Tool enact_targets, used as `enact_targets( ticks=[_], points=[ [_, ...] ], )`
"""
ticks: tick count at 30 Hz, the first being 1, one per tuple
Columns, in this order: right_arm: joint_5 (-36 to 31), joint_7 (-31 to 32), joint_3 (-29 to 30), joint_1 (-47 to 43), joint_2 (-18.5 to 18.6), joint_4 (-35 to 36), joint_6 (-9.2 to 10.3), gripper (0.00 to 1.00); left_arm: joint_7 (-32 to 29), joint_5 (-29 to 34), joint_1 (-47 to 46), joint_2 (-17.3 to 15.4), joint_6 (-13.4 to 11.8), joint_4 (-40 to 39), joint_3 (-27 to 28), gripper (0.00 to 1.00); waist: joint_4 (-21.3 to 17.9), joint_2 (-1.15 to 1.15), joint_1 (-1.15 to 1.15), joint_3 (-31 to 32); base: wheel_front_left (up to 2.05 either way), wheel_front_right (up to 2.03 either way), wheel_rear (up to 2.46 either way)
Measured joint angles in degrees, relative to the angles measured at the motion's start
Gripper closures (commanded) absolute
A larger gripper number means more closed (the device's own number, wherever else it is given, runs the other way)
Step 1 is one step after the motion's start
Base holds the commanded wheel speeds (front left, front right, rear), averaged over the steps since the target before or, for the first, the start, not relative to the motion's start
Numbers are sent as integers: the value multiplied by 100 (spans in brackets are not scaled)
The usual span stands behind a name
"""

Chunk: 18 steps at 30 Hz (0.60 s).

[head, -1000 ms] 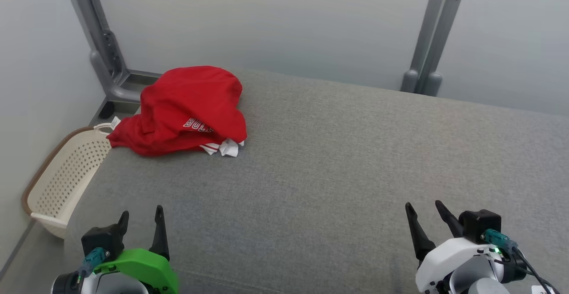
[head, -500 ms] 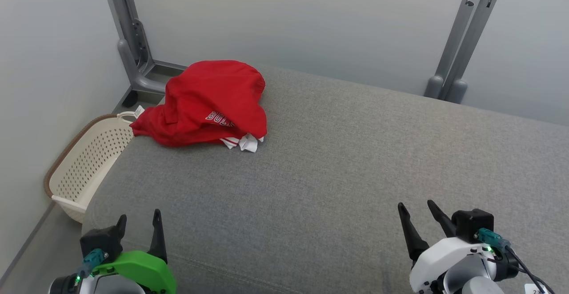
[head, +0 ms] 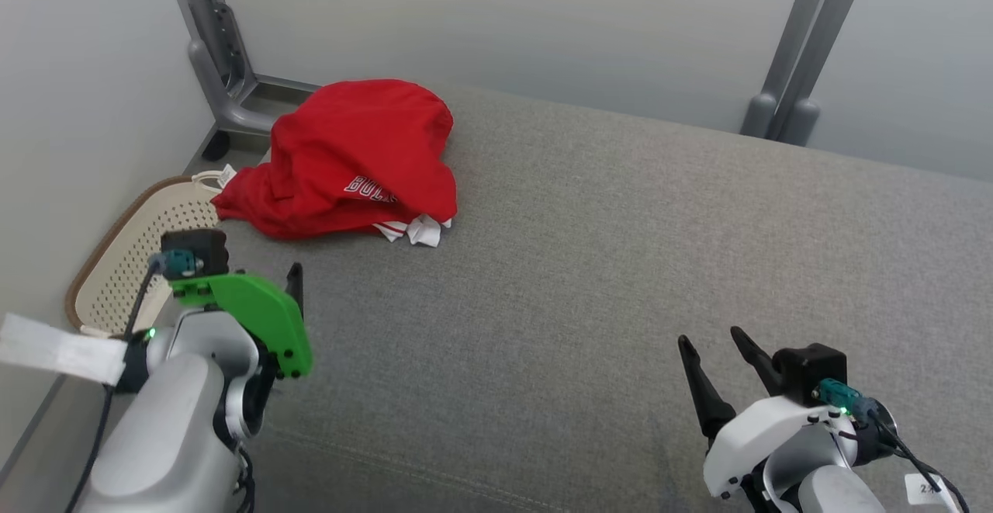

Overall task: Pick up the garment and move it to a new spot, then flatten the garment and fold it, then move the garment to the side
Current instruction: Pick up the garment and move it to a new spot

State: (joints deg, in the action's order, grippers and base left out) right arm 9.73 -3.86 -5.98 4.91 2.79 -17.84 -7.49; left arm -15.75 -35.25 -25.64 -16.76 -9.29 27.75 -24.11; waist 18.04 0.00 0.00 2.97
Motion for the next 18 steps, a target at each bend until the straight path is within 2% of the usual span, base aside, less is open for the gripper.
enact_targets(
  ticks=[10,18],
  points=[
    [-463,546,-59,265,-2,1015,0,0,-190,23,-1623,168,365,661,-53,0,-190,0,0,-733,0,0,0],
    [-746,933,-114,439,-1,1708,0,0,-545,66,-2712,170,322,1428,-18,0,-381,0,0,-1578,0,0,0]
  ],
)
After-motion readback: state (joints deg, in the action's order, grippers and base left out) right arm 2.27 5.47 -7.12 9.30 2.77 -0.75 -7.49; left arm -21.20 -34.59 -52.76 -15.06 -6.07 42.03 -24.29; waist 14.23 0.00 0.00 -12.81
